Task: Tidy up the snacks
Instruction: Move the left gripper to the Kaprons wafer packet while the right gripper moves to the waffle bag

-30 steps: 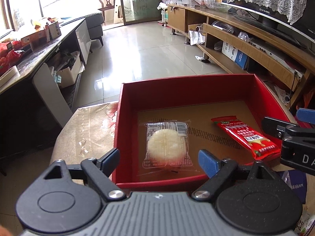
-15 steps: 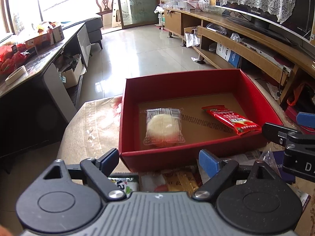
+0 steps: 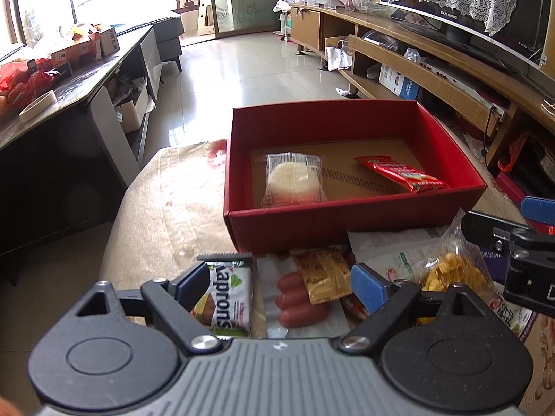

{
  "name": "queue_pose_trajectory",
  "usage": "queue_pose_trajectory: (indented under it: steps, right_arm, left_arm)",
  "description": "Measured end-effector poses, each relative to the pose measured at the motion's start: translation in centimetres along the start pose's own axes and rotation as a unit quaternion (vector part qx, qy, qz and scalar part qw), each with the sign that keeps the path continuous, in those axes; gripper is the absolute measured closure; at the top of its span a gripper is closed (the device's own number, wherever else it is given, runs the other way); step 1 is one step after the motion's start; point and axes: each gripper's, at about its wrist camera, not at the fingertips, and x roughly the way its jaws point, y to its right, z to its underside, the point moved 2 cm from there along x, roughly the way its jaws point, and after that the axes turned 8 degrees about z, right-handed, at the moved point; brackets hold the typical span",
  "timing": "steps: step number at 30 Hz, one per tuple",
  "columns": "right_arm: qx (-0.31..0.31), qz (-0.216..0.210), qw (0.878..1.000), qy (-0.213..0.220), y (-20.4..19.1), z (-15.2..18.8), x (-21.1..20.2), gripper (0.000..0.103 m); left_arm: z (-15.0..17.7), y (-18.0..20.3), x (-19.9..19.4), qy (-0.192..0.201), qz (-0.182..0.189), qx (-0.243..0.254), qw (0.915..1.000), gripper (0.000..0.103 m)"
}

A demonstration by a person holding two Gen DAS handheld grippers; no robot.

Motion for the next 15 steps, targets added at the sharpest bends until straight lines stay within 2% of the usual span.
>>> queue_pose_trajectory:
  steps: [5, 10, 15]
  right_arm:
    - [0.000, -0.001, 1.000, -0.008, -0.2, 1.0, -0.6, 0.024]
    - [-0.005, 0.001, 1.000, -0.018, -0.1, 1.6, -0.8, 0.024]
    - [-0.002, 0.001, 1.000, -0.021, 0.4, 1.5, -0.9, 0.024]
  left_arm:
    - [1.0, -1.0, -0.3, -0.011, 0.001, -0.012, 0.9999, 0.018]
    - [1.9, -3.3, 0.2, -0.032, 0.000, -0.050, 0.9982, 0.018]
    - [2.2, -4.9, 1.5, -0.047, -0.014, -0.073, 0.9962, 0.018]
